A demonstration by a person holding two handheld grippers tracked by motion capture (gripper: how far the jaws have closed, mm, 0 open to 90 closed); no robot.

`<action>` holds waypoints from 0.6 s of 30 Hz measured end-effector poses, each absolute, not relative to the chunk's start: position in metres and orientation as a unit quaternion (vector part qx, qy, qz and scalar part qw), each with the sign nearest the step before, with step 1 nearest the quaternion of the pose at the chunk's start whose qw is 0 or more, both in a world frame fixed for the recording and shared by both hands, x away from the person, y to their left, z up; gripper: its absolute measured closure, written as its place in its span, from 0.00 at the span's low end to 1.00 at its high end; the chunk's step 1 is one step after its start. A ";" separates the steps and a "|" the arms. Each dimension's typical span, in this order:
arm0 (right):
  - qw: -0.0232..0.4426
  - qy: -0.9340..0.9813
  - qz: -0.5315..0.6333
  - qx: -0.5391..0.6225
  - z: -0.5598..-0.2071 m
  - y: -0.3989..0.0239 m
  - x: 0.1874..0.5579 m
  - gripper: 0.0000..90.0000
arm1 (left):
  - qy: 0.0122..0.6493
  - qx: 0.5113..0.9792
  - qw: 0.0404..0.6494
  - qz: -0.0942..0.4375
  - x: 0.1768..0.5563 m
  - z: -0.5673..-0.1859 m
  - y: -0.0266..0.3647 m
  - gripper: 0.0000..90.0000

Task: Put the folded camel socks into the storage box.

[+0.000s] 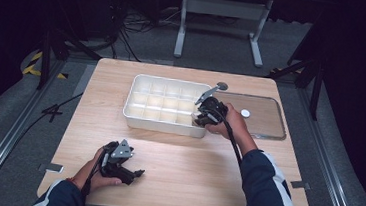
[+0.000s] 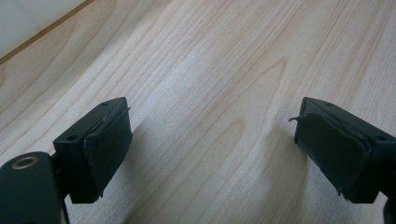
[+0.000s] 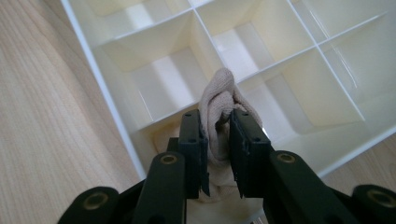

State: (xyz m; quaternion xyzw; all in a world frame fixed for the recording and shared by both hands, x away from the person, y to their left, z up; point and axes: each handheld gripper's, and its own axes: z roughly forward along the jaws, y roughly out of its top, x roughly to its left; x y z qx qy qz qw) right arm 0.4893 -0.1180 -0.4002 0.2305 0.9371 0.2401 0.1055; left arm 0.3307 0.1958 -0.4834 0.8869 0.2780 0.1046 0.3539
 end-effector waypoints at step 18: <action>0.126 0.931 0.267 0.215 -0.380 -0.127 0.470 0.81 | 0.277 0.888 0.353 0.105 0.331 -0.483 0.196 0.12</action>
